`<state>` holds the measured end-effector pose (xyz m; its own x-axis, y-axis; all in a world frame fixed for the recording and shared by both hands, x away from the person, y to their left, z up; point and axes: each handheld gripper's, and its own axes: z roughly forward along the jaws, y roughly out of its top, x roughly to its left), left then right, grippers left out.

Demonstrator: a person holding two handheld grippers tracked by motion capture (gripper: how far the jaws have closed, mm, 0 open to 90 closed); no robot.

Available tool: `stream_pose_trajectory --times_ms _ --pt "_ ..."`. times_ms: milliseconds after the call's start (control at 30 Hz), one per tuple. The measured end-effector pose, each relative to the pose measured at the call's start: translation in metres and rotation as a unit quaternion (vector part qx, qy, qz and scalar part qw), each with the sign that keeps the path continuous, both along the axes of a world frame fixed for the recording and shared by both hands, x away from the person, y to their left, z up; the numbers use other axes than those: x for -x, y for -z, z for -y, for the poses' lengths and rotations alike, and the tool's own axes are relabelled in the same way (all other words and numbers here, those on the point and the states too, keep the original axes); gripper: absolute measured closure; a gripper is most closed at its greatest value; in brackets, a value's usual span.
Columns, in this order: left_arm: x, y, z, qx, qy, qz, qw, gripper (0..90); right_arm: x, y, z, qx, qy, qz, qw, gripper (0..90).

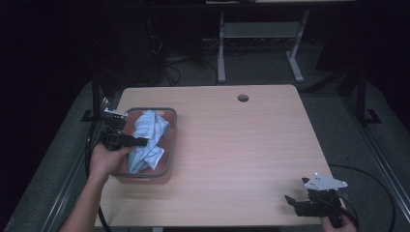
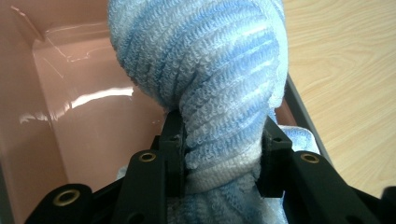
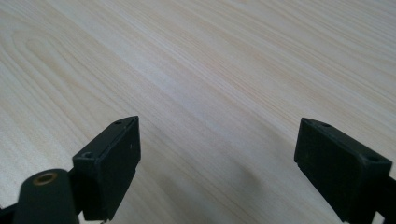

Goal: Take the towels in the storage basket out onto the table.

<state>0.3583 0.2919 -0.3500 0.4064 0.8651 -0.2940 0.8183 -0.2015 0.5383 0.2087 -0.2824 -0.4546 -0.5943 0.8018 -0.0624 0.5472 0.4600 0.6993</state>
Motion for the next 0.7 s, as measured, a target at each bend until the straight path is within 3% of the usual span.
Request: stream_pose_trajectory --times_ms 400,700 --pt "0.001 -0.014 -0.004 0.009 -0.003 0.008 0.9999 61.5 0.0 -0.001 0.0 0.003 -0.006 0.003 1.0 13.9" --pt "0.004 -0.037 0.001 0.011 0.001 0.04 0.9992 61.5 0.001 -0.002 0.003 -0.002 0.001 0.006 1.0 13.9"
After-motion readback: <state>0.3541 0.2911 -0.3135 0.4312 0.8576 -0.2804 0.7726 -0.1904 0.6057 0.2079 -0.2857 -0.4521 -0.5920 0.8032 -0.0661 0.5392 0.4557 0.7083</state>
